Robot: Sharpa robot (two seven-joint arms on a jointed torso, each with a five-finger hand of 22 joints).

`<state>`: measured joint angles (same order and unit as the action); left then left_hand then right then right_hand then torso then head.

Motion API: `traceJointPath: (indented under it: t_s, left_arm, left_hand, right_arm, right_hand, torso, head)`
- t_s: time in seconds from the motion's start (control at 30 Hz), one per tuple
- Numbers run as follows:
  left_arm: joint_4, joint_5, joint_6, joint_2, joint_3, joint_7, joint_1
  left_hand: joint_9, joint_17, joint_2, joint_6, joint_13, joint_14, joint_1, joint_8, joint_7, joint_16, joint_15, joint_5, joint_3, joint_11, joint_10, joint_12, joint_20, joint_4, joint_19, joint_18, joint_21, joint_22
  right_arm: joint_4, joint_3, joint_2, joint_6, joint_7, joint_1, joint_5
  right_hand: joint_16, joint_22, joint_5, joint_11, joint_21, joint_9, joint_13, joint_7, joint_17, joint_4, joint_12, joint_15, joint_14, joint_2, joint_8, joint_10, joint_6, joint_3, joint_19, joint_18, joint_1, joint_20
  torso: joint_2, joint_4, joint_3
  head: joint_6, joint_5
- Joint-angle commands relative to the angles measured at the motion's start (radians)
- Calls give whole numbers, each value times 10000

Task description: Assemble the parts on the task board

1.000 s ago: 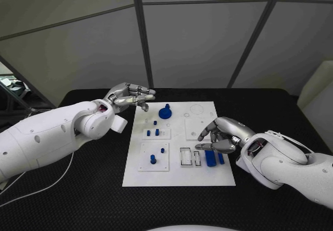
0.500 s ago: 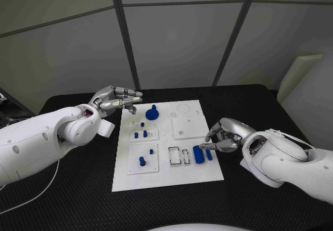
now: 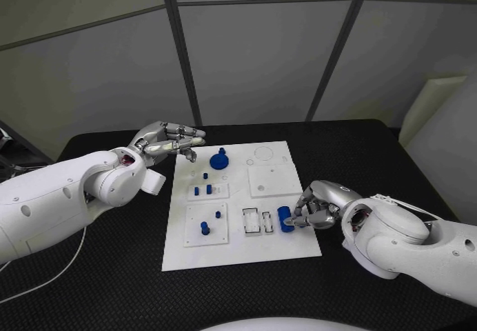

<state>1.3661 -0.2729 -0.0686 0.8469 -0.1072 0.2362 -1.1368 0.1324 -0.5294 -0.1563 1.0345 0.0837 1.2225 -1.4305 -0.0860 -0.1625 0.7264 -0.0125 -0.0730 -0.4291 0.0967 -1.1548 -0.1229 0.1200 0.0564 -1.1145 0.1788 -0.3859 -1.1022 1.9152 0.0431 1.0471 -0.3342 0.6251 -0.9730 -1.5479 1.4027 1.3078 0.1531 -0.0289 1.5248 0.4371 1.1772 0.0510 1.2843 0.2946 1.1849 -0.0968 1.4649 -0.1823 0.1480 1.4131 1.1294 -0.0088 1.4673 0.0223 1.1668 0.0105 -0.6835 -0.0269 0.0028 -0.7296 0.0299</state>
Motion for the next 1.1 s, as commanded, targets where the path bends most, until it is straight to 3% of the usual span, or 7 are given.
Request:
traceJointPath:
  t_s: [0.03, 0.37, 0.8, 1.1]
  left_arm:
    - [17, 79, 104, -1, -5, 66, -9]
    - [-3, 79, 120, -7, -3, 59, -5]
    - [-6, 79, 141, -14, -3, 44, -1]
    - [10, 79, 152, 16, -3, 42, -1]
  left_hand:
    - [15, 11, 24, -1, 16, -16, 104, 44, -56, -46, -69, -43, 9, 60, 9, 32, 23, -13, 59, 23, 64, 17]
    - [15, 11, 24, -1, 16, -16, 104, 44, -56, -46, -69, -43, 9, 60, 9, 32, 23, -13, 59, 23, 64, 17]
    - [19, 13, 35, 2, 18, -12, 126, 50, -53, -60, -71, -44, 14, 59, 10, 33, 26, -3, 56, 24, 81, 31]
    - [19, 13, 35, 2, 18, -12, 126, 50, -53, -60, -71, -44, 14, 59, 10, 33, 26, -3, 56, 24, 81, 31]
  right_arm:
    - [-42, 3, -106, 216, 223, 34, -462]
    - [-218, 1, -420, 239, 157, 138, -563]
    - [-715, -7, -990, 464, 157, 276, -595]
    - [-720, -9, -1052, -193, 337, 324, -413]
  right_hand:
    - [49, 2230, 32, 3, 18, 8, 9, -50, 9, -13, 53, 2, 533, -19, 40, 34, -46, -70, 850, -99, -44, 34]
    - [96, 2272, 73, -10, 63, 139, 71, -68, 85, -17, 88, -7, 545, 49, 66, 49, -8, -89, 868, -111, -32, 29]
    - [187, 2354, 135, -41, 152, 424, 205, -103, 229, -31, 162, -29, 570, 247, 102, 87, 56, -9, 905, -136, 118, 10]
    - [230, 2400, 201, -58, 202, 649, 252, -116, 293, -38, 154, -45, 577, 467, 76, 98, 41, 121, 926, -150, 283, -7]
  torso:
    - [-10, -12, 0]
    - [-12, -13, 10]
    - [-2, -15, -4]
    - [14, -29, 3]
  head:
    - [-25, -24]
    - [-80, -34]
    - [-158, -102]
    - [-150, -179]
